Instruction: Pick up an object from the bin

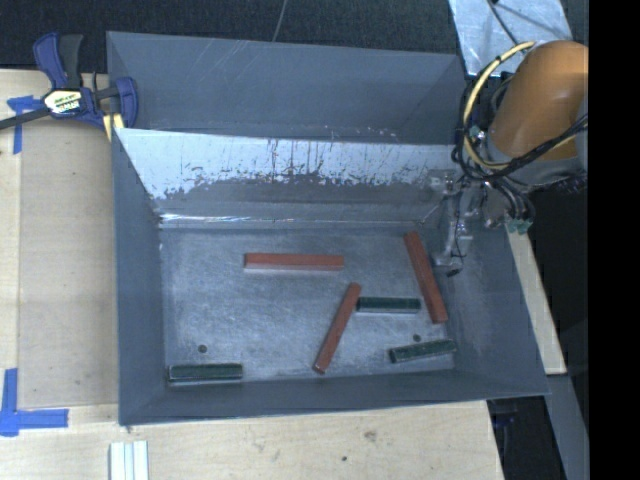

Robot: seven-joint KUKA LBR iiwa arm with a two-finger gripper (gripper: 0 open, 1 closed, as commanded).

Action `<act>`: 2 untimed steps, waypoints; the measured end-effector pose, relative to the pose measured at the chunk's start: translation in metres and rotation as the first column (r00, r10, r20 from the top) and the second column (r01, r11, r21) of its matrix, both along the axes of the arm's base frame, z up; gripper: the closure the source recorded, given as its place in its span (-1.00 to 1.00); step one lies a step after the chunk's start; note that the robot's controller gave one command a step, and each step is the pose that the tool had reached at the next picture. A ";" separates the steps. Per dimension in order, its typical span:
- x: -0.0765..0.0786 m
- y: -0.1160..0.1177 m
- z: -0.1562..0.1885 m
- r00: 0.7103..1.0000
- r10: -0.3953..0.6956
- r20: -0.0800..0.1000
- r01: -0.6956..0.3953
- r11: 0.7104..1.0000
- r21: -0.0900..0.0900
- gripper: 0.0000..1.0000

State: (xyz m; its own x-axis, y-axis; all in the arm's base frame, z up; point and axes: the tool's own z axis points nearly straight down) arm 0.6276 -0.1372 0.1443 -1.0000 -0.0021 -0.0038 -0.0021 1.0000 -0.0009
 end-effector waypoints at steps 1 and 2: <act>0.000 0.000 0.000 1.000 0.000 0.000 0.000 1.000 0.000 -1.00; -0.062 0.050 -0.049 0.999 0.047 0.003 -0.047 0.999 -0.001 -1.00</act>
Offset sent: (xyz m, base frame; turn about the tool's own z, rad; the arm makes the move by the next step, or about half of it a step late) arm -0.0764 0.0627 -0.0610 -0.0603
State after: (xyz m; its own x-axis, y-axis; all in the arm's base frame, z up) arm 0.5653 -0.0875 0.0950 -0.9988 -0.0493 -0.0068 -0.0493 0.9988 -0.0023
